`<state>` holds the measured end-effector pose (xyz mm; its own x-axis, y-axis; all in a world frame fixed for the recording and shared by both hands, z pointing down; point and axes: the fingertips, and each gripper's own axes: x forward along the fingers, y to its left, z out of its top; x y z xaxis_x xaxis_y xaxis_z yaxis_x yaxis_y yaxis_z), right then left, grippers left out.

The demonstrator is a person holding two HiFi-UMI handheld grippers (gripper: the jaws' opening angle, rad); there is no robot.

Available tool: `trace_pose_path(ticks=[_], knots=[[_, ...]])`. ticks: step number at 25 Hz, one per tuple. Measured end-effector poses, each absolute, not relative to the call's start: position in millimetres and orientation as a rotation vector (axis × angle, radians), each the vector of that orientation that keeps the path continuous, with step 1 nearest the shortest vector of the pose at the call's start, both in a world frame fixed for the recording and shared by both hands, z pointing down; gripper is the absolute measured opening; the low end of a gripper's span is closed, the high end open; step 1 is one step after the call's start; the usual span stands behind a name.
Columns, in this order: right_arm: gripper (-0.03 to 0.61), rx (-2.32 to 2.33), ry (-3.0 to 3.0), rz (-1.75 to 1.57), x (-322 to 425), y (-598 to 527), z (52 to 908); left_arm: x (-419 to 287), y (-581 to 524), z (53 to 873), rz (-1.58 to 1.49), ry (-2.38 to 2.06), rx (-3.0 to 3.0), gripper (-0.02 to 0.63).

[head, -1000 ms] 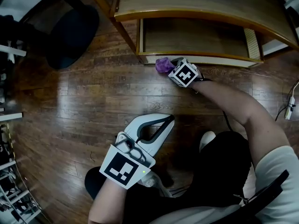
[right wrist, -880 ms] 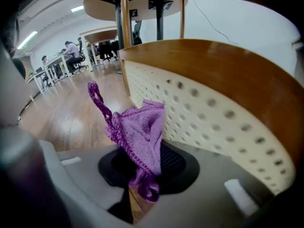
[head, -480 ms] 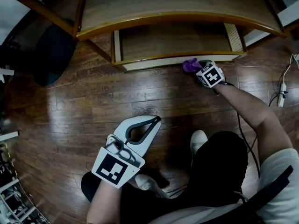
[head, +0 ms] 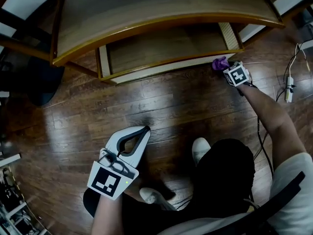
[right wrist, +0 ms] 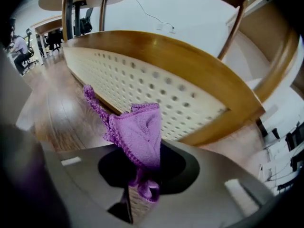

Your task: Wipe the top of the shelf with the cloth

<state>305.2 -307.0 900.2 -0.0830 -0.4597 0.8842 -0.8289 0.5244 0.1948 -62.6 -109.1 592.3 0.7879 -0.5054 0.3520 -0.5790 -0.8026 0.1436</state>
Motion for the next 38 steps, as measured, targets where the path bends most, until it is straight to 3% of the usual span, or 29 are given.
trace_pose_path(ticks=[9,17,25,38], knots=[[0.1,1.266,-1.496,0.52,420.8,-290.7,900.2,-80.0,-123.5,589.7,0.455,-0.929,2.707,0.018],[0.1,1.208,-1.57,0.561,416.1,-241.6,839.8,-115.4,-135.1,545.8,0.547,-0.981,2.78,0.018],[0.1,1.263,-1.822,0.69,326.9,-127.2,624.4,-204.1,-130.4,409.3,0.475,-1.237,2.697,0.018],[0.1,1.234,-2.157,0.607,173.7,29.3,246.0,-146.3,39.7,115.9,0.317,-1.007,2.565,0.018]])
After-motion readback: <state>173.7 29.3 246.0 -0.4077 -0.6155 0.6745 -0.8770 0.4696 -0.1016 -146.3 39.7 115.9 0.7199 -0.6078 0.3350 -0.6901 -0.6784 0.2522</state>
